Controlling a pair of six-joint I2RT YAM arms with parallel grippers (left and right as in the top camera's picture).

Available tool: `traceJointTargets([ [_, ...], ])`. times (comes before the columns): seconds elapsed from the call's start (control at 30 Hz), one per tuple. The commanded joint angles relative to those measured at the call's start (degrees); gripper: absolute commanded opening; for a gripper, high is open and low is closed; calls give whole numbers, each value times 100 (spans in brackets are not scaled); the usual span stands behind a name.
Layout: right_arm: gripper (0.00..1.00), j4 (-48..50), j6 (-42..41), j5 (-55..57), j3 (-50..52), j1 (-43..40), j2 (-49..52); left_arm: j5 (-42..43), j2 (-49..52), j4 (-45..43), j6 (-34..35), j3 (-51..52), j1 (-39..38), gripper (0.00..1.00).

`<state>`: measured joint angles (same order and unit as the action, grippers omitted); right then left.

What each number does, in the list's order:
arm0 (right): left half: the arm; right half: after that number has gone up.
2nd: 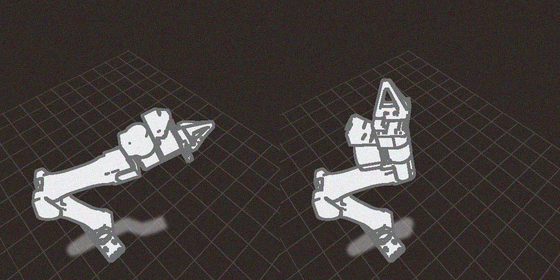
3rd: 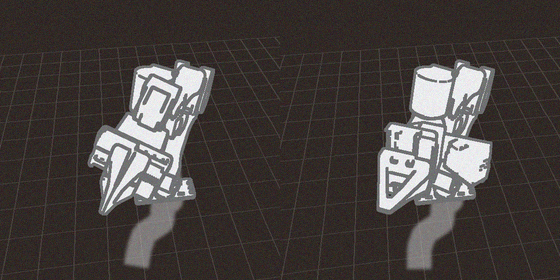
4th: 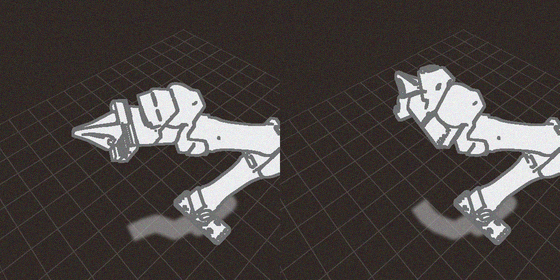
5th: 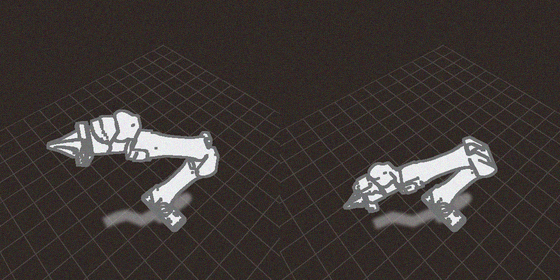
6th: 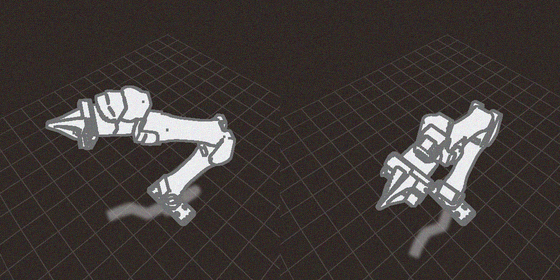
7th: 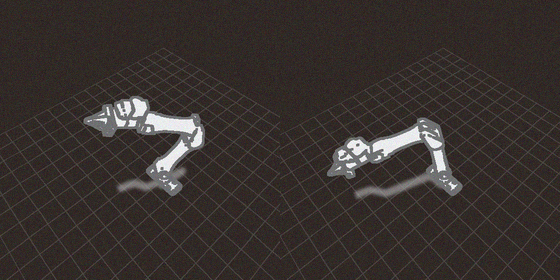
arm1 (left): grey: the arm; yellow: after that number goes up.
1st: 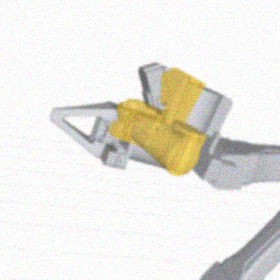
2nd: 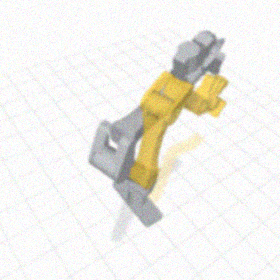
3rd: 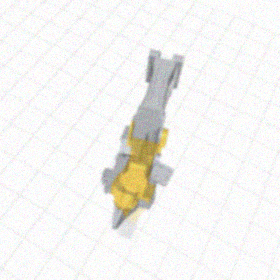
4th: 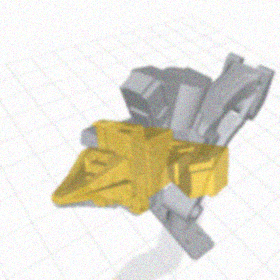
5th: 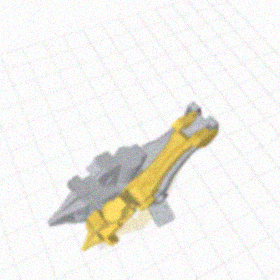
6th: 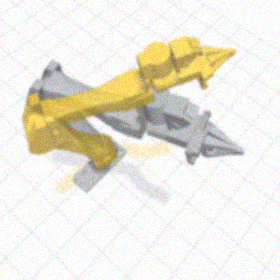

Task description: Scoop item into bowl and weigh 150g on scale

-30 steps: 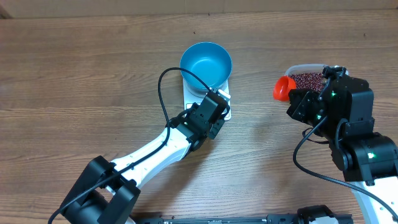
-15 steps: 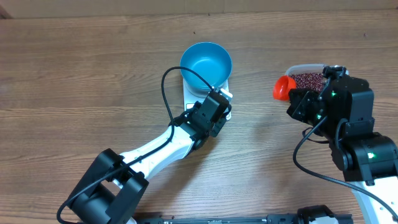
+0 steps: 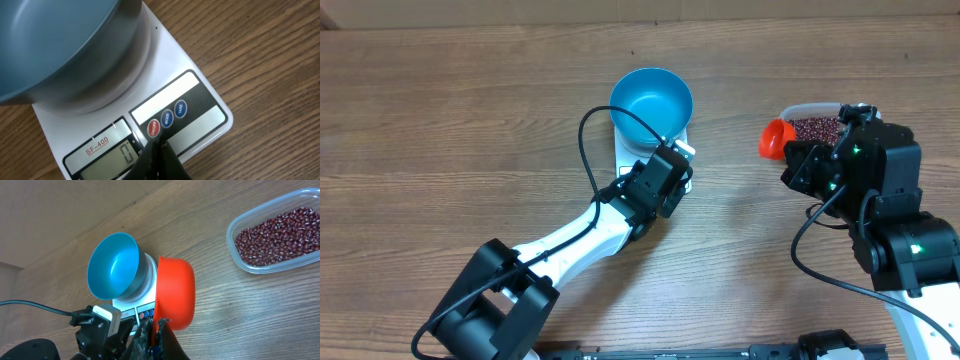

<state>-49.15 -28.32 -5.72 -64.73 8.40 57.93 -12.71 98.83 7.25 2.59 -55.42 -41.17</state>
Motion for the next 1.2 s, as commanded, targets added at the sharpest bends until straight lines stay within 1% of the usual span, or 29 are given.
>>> traceJointTargets([
  [0.0,4,37,-13,-2,-173,22,4,-101,155,-92,-2,20,11,4],
  [0.43,4,35,-13,-83,-173,22,4,-214,496,-306,0,20,33,4],
  [1.17,4,37,-13,-127,-173,22,4,-225,675,-479,35,20,140,4],
])
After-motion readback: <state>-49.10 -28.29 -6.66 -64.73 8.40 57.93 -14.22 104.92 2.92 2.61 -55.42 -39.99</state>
